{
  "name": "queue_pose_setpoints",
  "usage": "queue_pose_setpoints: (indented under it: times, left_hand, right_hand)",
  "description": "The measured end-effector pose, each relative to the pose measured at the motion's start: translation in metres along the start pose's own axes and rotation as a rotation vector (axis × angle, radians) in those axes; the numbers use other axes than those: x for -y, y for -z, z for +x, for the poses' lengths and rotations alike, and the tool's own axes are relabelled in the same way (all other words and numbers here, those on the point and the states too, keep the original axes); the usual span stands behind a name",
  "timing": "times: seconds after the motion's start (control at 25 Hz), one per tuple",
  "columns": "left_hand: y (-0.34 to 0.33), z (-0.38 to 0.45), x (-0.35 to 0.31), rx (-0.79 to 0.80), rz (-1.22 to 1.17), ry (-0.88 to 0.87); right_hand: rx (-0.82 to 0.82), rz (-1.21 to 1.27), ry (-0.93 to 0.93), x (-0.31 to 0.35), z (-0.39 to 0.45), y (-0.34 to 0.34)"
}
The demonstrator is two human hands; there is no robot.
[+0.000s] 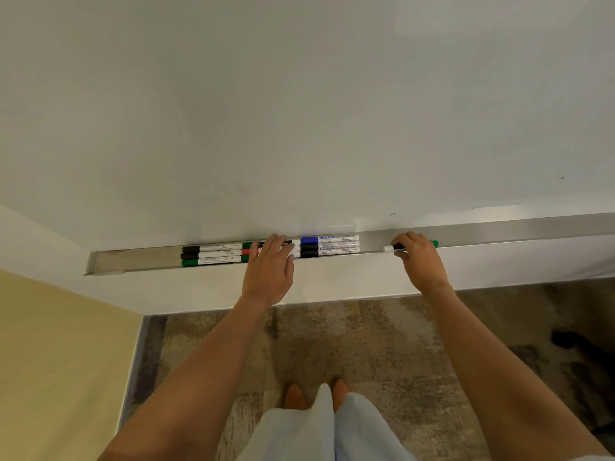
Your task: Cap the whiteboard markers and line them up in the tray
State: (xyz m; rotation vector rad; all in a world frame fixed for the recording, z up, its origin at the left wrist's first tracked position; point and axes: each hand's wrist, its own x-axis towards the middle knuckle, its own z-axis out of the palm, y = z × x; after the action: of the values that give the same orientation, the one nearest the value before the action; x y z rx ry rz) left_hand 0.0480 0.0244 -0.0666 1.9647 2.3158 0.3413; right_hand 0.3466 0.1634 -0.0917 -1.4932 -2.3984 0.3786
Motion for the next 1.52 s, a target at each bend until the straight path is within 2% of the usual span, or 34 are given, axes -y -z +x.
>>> queue_pose_setpoints:
  times: [0.08, 0.12, 0.16, 0.28, 0.32, 0.4, 0.48, 0.76, 0.88, 1.08, 1.36, 1.52]
  left_hand:
    - [-0.001, 0.003, -0.005, 0.001, -0.002, -0.002]
    - [-0.001, 0.005, -0.007, 0.003, -0.001, -0.001]
    - [-0.002, 0.006, -0.009, 0.006, 0.001, 0.004]
    - [-0.004, 0.006, -0.01, 0.027, 0.007, 0.033]
    - [-0.005, 0.005, -0.011, 0.028, 0.007, 0.038]
    - [-0.005, 0.004, -0.011, 0.032, 0.01, 0.038]
    - [-0.005, 0.003, -0.01, 0.026, 0.008, 0.042]
    - [-0.004, -0.003, -0.009, 0.007, 0.007, 0.053]
    - [-0.003, -0.003, -0.008, 0.001, 0.003, 0.049]
    - [0.0, -0.001, -0.004, -0.007, 0.01, 0.042]
    - [0.0, -0.006, 0.002, -0.029, 0.01, 0.026]
    - [0.002, -0.005, -0.001, -0.05, -0.015, -0.024]
  right_hand:
    - [-0.042, 0.151, 0.042, 0.003, 0.0, 0.006]
    - [-0.126, 0.284, 0.005, 0.008, -0.003, 0.009]
    - [-0.249, 0.456, -0.084, 0.016, -0.006, 0.012]
    - [-0.678, 0.934, -0.52, 0.043, -0.01, 0.01]
    - [-0.766, 1.053, -0.649, 0.048, -0.009, 0.009]
    - [-0.819, 1.184, -0.829, 0.047, -0.007, 0.003]
    - [-0.761, 1.145, -0.926, 0.042, -0.006, -0.004]
    - [-0.685, 1.03, -0.959, 0.031, 0.007, -0.011]
    - [-0.583, 0.864, -0.9, 0.03, 0.011, -0.016]
    - [-0.481, 0.543, -0.967, 0.031, 0.012, -0.028]
    - [-0.432, 0.523, -0.983, 0.033, 0.013, -0.031]
    - [-0.516, 0.535, -0.962, 0.041, 0.009, -0.025]
